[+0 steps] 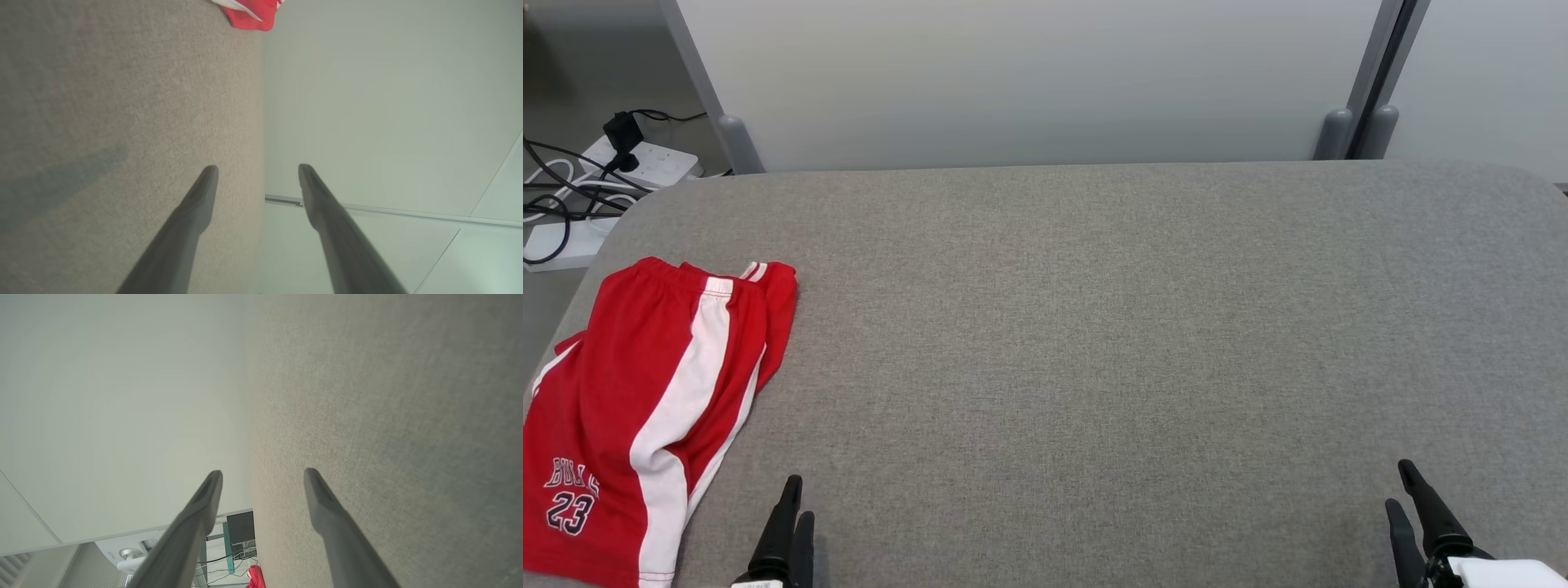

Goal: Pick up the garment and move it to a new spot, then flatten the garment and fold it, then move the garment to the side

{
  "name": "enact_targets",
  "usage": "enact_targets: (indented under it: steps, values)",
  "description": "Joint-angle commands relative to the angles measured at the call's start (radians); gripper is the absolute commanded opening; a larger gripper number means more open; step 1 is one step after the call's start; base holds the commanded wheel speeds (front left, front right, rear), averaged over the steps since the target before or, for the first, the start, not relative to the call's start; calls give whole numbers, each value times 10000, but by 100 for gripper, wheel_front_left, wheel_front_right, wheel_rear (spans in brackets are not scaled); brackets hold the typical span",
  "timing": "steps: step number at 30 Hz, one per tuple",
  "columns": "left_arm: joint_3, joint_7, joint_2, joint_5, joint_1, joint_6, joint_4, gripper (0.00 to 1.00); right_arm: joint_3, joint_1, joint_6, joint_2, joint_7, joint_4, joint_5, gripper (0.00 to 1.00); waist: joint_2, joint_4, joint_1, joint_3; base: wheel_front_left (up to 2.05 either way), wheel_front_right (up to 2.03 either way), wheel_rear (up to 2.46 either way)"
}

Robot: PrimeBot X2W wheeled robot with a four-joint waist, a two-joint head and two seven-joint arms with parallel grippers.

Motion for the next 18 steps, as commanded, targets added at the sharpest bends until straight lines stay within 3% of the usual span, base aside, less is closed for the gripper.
enact_targets:
  steps: [1,4,11,18]
  values:
    - [3,-65,146,51,-427,-7,-259,100,62,-416,21,-129,-74,-257,-52,100,0,1,12,0,0,0,0]
    - [-51,-169,197,144,-507,-9,-252,100,174,-518,23,-165,-172,-241,-121,100,0,-6,22,-42,0,0,0]
    - [-229,-409,365,548,-705,-14,-221,100,499,-789,26,-313,-418,-162,-466,100,0,-23,1,-26,0,0,0]
    - [-282,-643,473,1500,-959,-20,-191,100,652,-1112,30,-382,-654,-82,-1340,100,0,-46,1,0,0,0,0]
